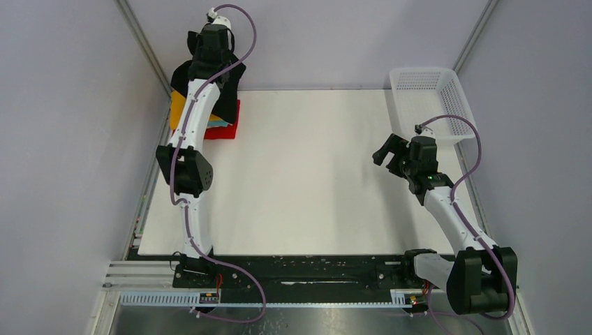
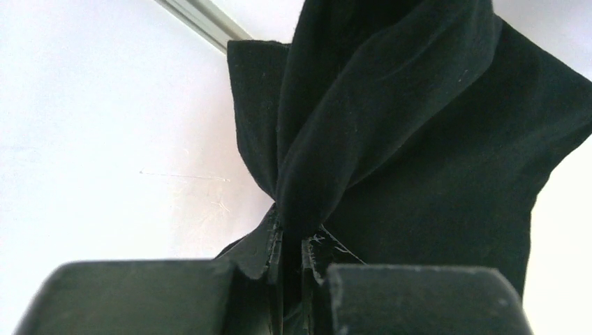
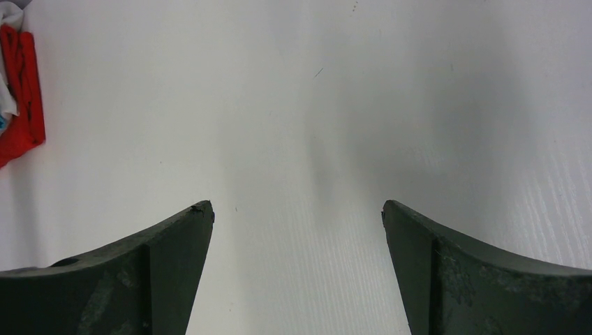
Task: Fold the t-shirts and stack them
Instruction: Put the neatly folded tshirt into the corner of the board with the left arm
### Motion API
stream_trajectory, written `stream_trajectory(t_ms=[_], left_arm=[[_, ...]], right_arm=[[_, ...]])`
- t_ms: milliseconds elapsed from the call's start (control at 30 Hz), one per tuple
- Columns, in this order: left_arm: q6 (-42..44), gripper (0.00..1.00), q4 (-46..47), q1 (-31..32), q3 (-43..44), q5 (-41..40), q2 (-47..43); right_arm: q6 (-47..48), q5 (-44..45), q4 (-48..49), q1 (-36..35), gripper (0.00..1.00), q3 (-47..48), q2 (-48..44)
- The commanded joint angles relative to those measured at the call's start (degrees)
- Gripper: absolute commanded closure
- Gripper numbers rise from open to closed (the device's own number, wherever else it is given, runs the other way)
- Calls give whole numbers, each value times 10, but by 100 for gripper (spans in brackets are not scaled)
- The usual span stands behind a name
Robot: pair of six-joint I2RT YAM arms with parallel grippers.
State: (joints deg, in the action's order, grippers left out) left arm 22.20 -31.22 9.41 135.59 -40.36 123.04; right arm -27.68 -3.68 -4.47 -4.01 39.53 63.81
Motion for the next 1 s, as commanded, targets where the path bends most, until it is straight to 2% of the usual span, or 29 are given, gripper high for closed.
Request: stream_trajectory(t_ms=[0,100,533,667,733,800,867,933,967], left_arm=[[-20,100,52,-30,2,0,26],[-33,100,61,-40,-2,20,40],[-36,100,128,-87,-8,1,102],[-51,94,131,-93,-7,1,106],[-55,79,136,-93,-7,-12,109],[-64,54,143,-106,-6,-27,109],[-76,37,142,-106,-5,-25,104],[-87,4,134,-107,-3,-17,99],[-93,1,131,-107,-4,-14,97]], right_arm=[[3,12,4,2,0,16,4],[3,14,2,2,0,18,9],[2,21,-4,2,0,27,34],[2,33,-9,2,1,28,35],[2,44,-12,2,1,30,34],[2,50,-13,2,0,29,31],[1,52,-13,2,0,27,27],[1,55,-16,2,0,27,24],[1,57,-17,2,1,27,22]])
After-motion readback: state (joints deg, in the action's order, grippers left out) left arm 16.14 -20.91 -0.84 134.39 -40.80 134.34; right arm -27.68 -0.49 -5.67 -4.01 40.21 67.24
